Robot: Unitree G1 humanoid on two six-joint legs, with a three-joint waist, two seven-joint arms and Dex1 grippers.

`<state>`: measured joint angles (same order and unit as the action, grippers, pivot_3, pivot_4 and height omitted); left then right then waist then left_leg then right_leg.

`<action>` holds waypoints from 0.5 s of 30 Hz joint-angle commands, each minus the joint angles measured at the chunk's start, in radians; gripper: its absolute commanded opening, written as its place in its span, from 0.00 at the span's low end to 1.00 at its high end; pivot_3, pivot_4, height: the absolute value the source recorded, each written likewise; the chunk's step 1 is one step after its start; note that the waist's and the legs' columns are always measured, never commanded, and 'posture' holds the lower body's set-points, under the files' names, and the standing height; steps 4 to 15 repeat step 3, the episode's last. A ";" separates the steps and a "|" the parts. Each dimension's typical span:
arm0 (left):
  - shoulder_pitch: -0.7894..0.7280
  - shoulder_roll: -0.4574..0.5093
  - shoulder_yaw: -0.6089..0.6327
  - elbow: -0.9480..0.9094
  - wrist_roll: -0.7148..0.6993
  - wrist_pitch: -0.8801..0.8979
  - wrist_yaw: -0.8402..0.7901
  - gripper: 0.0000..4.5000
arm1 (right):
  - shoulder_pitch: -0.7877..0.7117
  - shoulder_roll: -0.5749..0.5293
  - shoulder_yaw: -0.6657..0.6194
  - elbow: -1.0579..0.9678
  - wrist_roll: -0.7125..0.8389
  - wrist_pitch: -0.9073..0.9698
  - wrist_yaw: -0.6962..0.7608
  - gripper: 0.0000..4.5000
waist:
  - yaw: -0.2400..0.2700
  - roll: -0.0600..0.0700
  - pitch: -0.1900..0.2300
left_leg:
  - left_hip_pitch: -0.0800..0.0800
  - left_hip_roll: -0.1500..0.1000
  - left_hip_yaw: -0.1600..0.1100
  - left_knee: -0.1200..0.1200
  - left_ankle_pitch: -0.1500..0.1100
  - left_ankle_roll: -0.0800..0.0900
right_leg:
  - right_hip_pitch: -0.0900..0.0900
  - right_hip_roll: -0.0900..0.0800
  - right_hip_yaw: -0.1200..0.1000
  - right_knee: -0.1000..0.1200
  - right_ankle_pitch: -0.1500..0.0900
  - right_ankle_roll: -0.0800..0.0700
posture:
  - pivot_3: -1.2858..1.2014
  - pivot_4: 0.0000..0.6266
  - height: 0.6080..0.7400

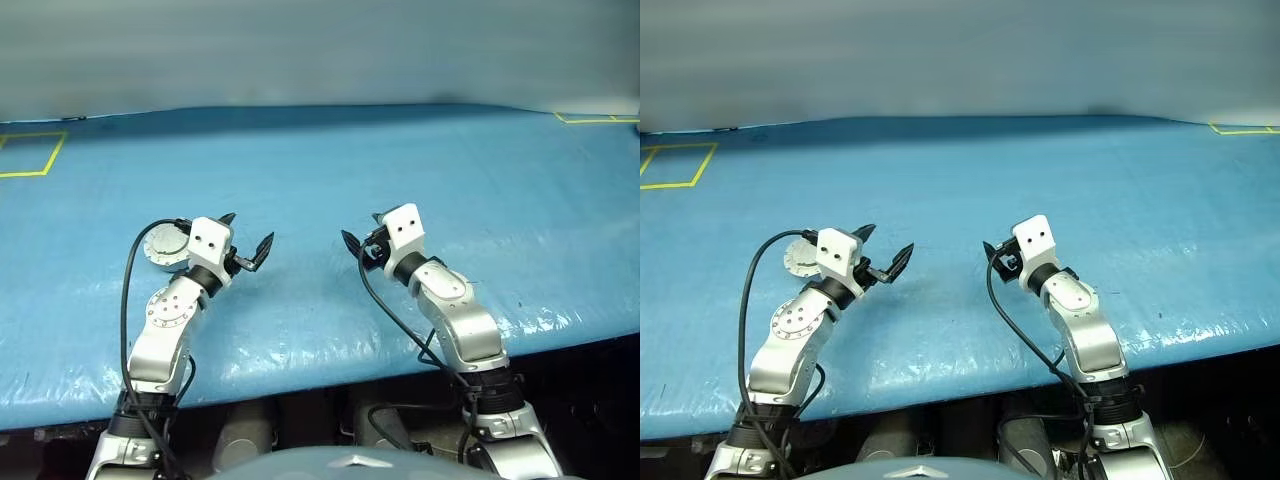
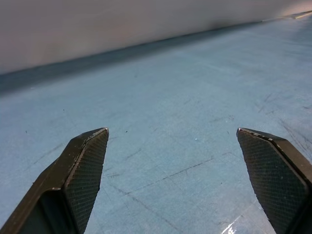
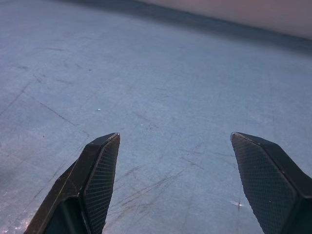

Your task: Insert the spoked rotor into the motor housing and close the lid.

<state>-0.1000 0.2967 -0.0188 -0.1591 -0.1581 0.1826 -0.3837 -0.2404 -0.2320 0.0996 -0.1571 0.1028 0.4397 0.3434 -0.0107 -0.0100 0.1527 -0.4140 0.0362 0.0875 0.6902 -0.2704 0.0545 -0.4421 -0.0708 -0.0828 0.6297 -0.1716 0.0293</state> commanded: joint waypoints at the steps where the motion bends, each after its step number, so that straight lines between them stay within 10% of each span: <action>1: -0.007 -0.001 -0.006 -0.037 0.002 -0.009 -0.008 1.00 | -0.004 0.000 -0.022 -0.037 0.008 -0.009 -0.008 0.85 | 0.000 0.000 0.000 | 0.000 0.000 0.000 0.000 0.000 0.000 | 0.000 0.000 0.000 0.000 0.000 0.000 | 0.52 0.24 1.00; 15: -0.011 0.001 -0.009 -0.035 0.006 -0.007 -0.011 1.00 | 0.000 0.001 -0.026 -0.037 0.008 -0.009 -0.013 0.85 | 0.000 0.000 0.000 | 0.000 0.000 0.000 0.000 0.000 0.000 | 0.000 0.000 0.000 0.000 0.000 0.000 | 0.52 0.24 1.00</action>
